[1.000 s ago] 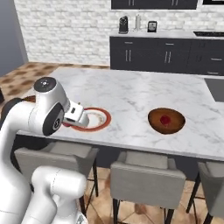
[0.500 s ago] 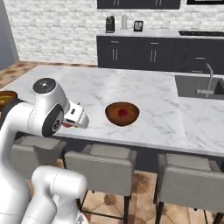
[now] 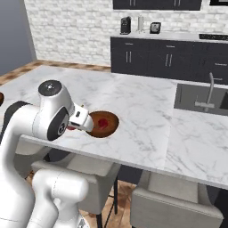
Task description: Take the fruits from the plate on the dining counter and place two fruits in each bowl.
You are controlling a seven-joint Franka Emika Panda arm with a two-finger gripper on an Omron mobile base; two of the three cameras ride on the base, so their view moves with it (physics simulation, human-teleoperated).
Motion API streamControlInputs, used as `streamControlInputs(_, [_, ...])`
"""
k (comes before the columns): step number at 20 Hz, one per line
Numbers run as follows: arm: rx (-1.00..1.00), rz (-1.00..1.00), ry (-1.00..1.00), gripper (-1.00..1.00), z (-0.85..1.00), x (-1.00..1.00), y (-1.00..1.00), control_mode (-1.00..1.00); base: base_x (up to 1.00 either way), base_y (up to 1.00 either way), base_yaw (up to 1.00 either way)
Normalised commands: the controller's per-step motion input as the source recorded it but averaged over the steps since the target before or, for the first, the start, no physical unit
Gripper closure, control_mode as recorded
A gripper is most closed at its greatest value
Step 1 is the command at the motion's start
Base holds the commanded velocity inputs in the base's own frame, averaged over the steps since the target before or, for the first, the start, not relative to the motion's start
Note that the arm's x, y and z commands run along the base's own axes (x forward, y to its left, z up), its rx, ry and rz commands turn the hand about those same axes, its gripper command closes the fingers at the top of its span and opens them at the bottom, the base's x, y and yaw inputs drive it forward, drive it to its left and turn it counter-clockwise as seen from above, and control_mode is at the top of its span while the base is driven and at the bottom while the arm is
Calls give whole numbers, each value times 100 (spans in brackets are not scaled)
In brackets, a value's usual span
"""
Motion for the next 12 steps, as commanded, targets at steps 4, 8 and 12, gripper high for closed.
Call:
streamControlInputs(4, [0,0,0,100,0,0,0,100,89,1,1])
streamControlInputs(8, [0,0,0,100,0,0,0,100,0,0,0])
streamControlInputs(12, [0,0,0,100,0,0,0,100,0,0,0])
